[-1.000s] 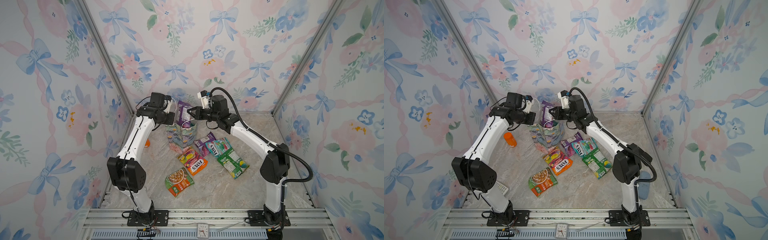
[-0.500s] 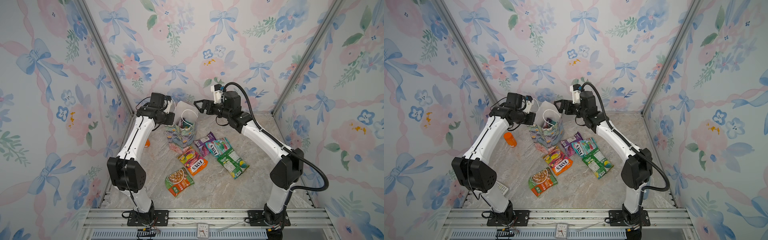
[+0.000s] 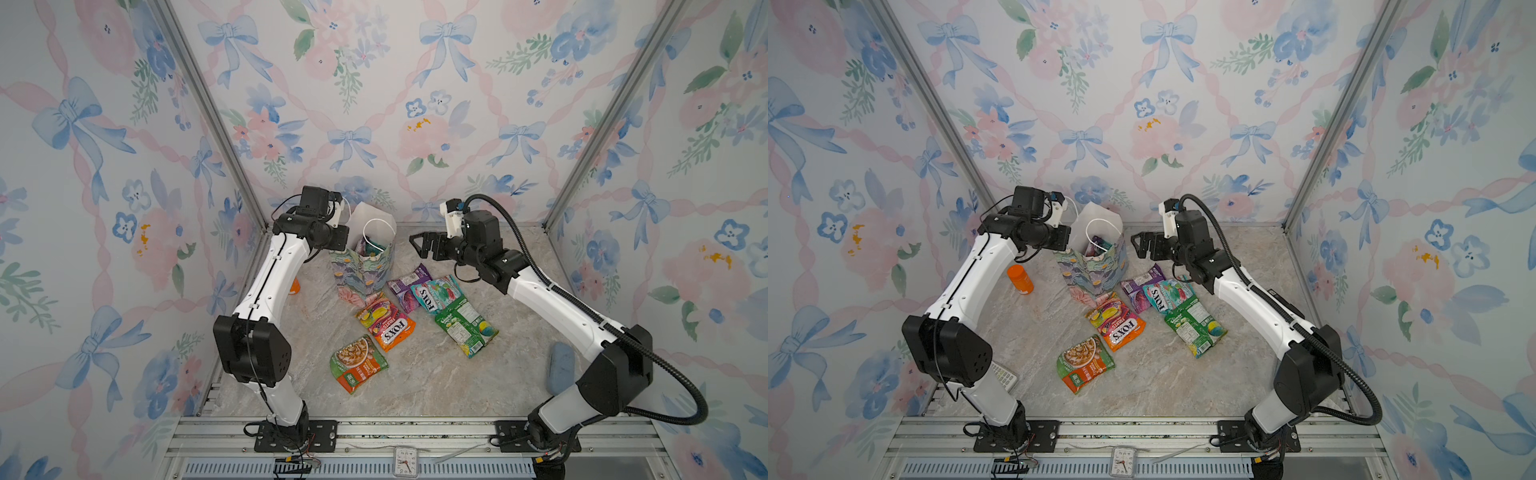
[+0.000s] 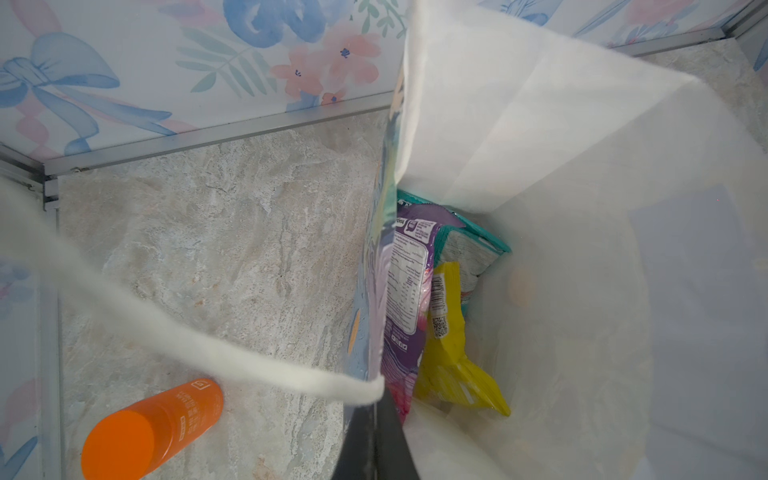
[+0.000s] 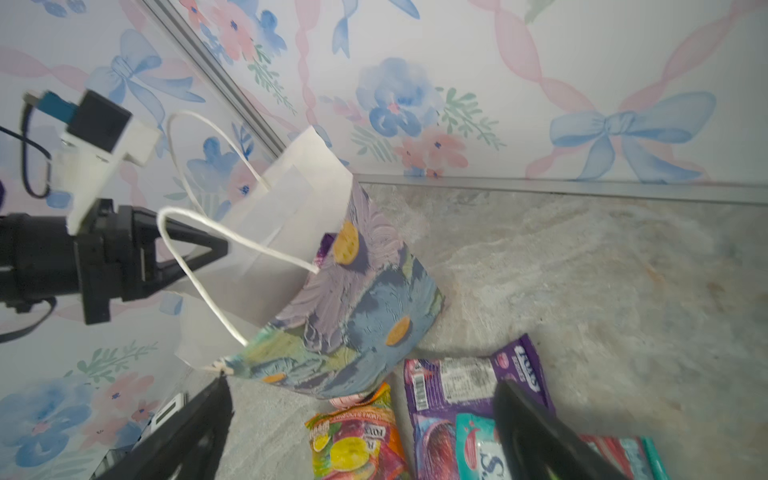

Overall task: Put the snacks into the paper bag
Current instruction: 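Move the right gripper down to the orange Fox's Fruits packet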

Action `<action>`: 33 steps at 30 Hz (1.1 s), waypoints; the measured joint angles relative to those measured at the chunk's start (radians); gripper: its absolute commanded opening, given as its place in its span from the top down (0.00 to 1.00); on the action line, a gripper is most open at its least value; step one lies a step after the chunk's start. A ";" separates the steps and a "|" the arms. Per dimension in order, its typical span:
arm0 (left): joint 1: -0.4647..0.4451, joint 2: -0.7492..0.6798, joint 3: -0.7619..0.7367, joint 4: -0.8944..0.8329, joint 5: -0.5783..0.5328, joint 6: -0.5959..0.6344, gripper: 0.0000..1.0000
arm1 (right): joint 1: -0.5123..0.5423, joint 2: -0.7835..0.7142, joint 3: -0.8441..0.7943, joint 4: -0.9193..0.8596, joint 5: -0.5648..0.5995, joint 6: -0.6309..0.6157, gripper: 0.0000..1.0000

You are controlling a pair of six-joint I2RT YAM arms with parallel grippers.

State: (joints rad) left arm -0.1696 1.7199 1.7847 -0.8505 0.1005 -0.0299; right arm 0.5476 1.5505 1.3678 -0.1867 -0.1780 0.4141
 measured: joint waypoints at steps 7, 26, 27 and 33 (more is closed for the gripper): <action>0.000 0.000 -0.003 0.005 0.000 0.000 1.00 | 0.046 -0.078 -0.239 -0.063 -0.005 0.042 0.05; 0.000 -0.006 -0.013 0.012 0.000 0.000 1.00 | 0.134 0.101 -0.443 0.034 -0.174 0.182 0.39; 0.000 -0.006 -0.014 0.013 0.000 0.000 1.00 | 0.132 0.113 -0.443 0.040 -0.178 0.182 0.39; 0.000 -0.009 -0.016 0.013 0.000 0.000 1.00 | 0.108 0.174 -0.441 0.067 -0.189 0.176 0.41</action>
State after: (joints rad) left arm -0.1696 1.7111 1.7687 -0.8371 0.1005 -0.0303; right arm 0.6552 1.7245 0.9264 -0.1200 -0.3668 0.5900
